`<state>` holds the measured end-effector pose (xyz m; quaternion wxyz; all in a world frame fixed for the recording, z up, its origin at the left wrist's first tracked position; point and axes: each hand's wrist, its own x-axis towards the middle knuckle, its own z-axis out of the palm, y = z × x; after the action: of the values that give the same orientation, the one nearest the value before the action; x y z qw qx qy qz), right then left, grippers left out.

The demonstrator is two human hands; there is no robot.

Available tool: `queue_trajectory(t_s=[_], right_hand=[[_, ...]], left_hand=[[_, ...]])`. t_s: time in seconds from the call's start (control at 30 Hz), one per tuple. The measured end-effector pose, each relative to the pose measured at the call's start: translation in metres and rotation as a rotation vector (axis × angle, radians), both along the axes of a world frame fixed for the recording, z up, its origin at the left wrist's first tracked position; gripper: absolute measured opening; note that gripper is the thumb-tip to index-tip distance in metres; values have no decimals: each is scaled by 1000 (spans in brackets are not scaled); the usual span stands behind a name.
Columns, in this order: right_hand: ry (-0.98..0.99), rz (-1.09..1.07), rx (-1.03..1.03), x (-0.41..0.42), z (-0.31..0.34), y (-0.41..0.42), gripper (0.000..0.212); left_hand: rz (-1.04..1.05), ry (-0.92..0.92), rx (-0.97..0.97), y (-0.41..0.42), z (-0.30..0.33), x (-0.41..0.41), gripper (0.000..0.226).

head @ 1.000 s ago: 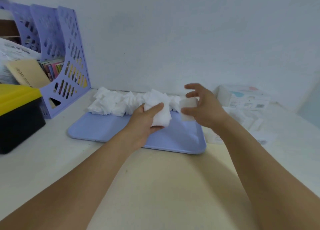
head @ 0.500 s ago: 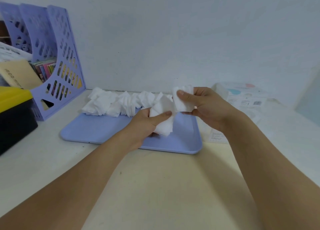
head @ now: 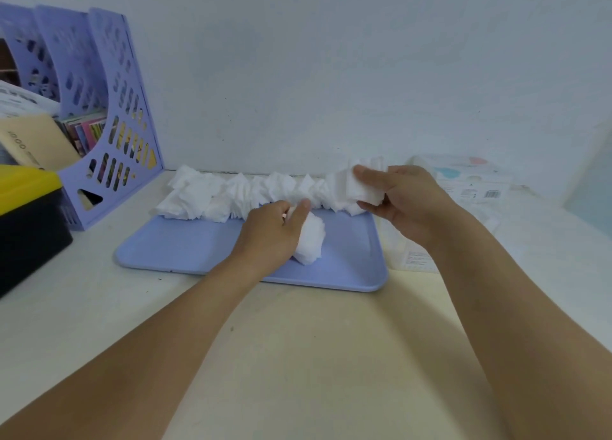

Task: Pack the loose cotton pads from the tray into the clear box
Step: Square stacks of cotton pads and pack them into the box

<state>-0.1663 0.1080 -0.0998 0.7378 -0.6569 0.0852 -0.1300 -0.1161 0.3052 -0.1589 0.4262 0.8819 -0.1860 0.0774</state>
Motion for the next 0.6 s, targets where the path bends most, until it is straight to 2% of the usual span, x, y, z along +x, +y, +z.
queue_trajectory(t_s=[0.1,0.17,0.2,0.33,0.47,0.53,0.6], right_hand=[[27,108,79,-2,-1,6,15],[36,157,57,-2,-2,12,17],[38,179,42,-2,-4,15,19],[12,225,54,0,-9,22,24],[-21,235,46,0,-8,24,30],[-62,234,-8,-2,-4,21,30],[-110,272,-46,-6,0,16,32]], left_hand=[[108,-125,67,4,8,-5,67],[105,-142,-77,4,13,-7,82],[89,-121,-180,3,15,-6,82],[-19,144,-497,-7,21,-9,56],[-64,180,-592,-6,17,-7,34],[-79,205,-667,-5,18,-5,29],[-98,206,-661,-5,19,-8,27]])
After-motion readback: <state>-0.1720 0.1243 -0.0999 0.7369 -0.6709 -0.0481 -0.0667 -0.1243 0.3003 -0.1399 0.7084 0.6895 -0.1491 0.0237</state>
